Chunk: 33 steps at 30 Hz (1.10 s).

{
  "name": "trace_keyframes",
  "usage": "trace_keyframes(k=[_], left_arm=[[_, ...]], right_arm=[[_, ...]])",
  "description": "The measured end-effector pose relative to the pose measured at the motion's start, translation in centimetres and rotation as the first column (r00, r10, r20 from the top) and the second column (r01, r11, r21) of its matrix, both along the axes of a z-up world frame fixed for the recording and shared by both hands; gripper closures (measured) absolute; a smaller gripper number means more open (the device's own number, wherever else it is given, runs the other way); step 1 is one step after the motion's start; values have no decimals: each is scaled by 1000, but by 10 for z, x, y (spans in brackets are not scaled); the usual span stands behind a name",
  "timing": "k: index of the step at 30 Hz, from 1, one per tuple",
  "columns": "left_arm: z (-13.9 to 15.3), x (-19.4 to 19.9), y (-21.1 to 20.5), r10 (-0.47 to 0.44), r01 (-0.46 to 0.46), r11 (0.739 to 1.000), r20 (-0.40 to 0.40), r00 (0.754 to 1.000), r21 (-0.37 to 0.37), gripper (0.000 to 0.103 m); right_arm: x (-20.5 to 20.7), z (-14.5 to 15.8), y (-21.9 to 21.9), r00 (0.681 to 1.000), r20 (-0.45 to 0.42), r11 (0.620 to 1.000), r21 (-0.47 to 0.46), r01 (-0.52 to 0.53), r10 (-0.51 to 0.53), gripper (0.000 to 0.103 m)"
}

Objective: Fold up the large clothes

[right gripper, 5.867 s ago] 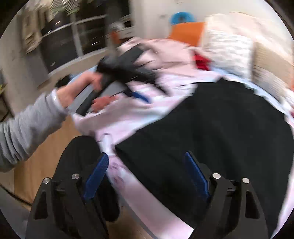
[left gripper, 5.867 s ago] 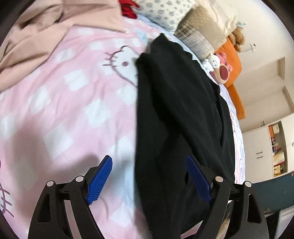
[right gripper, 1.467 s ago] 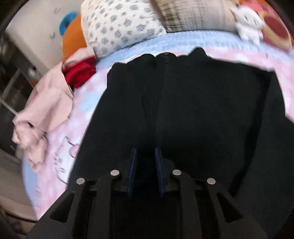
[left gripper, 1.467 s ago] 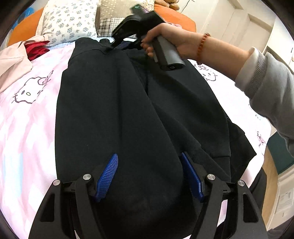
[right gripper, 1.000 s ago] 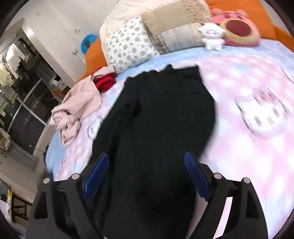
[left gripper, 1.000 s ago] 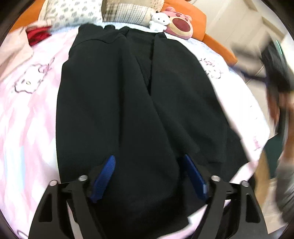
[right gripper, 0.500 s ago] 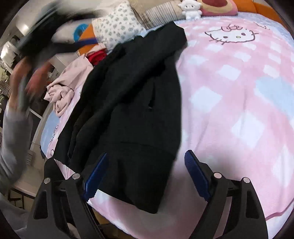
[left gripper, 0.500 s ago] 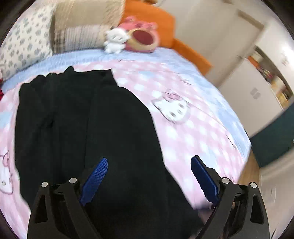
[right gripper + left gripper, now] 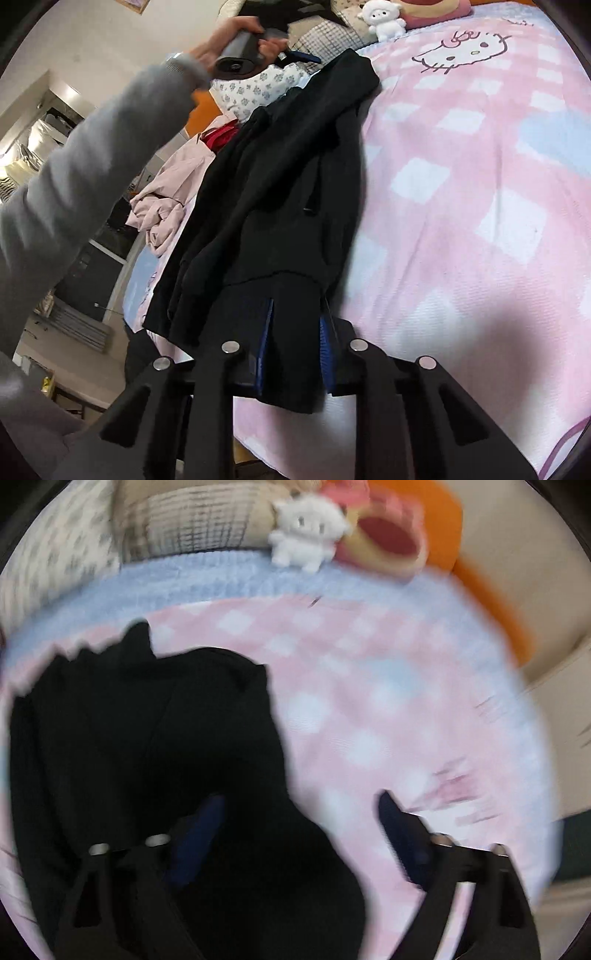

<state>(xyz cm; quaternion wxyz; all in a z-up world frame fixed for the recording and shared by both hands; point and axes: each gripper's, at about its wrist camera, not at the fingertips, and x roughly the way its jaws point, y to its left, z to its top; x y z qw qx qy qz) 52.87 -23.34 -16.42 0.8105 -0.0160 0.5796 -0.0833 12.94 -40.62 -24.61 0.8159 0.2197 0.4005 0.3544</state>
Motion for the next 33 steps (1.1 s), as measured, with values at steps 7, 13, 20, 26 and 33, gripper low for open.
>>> trace_keyframes(k=[7, 13, 20, 26, 33], left_arm=[[-32, 23, -41, -96, 107, 946, -51, 994, 306, 31], [-52, 42, -35, -75, 99, 932, -83, 994, 350, 42], [-44, 47, -24, -87, 116, 934, -99, 991, 337, 86], [2, 44, -6, -79, 84, 994, -72, 994, 67, 90], [23, 47, 42, -12, -1, 969, -51, 999, -247, 90]], right_arm=[[-4, -6, -7, 1000, 17, 999, 36, 2, -3, 78], [-6, -7, -9, 1000, 26, 1000, 31, 2, -3, 77], [-3, -9, -14, 1000, 3, 999, 48, 5, -6, 71], [-12, 3, -12, 999, -7, 999, -30, 41, -42, 52], [-21, 5, 1, 996, 4, 989, -121, 85, -85, 48]])
